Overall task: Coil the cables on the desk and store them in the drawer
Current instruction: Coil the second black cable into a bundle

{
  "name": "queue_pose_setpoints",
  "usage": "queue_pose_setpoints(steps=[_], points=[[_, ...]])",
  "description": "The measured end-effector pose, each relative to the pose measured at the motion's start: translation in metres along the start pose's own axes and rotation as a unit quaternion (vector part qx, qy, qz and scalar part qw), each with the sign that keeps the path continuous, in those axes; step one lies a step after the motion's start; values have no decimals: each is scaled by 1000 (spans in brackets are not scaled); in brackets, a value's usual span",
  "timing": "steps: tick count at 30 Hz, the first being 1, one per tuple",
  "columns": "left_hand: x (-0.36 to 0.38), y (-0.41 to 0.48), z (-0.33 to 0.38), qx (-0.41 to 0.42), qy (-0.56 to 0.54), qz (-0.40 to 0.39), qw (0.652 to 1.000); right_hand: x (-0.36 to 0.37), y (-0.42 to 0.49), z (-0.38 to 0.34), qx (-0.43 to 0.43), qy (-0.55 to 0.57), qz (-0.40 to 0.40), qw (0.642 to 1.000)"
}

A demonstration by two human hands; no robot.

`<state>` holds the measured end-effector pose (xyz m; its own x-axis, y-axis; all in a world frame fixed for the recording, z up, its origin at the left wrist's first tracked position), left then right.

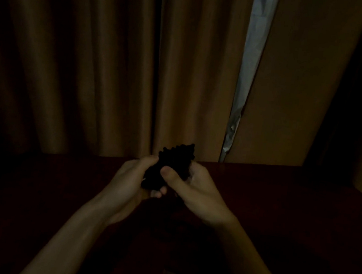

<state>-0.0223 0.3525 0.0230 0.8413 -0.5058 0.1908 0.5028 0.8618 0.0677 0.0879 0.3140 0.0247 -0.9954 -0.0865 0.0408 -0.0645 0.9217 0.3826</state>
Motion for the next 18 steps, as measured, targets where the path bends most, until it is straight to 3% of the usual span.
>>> queue_pose_setpoints(steps=[3,5,8,10,13,18], points=[[-4,1,1,19,-9,4,1000,5,0,-1,6,8,6,1000],[-5,2,4,44,-9,10,999,0,1,-4,-1,-14,52,999],[-11,4,5,70,11,47,996,-16,-1,-12,-48,-198,165,965],[-12,4,5,66,5,56,996,-11,-1,-12,-54,-245,137,958],[-9,4,3,36,-29,43,998,-1,3,-4,-31,-114,43,992],[-4,-1,1,-22,-32,4,999,-16,4,5,-24,-95,77,992]])
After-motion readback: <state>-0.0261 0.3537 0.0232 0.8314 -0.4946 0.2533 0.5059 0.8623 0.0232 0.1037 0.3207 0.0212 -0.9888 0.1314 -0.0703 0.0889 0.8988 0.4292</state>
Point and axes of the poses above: each hand's wrist, its own y-axis towards the middle knuckle, its own x-axis out of the palm, z = x × y, the point moved 7 cm from there along y, towards the middle knuckle, and after that the axes turned 2 degrees about -y, right-handed, at the moved point
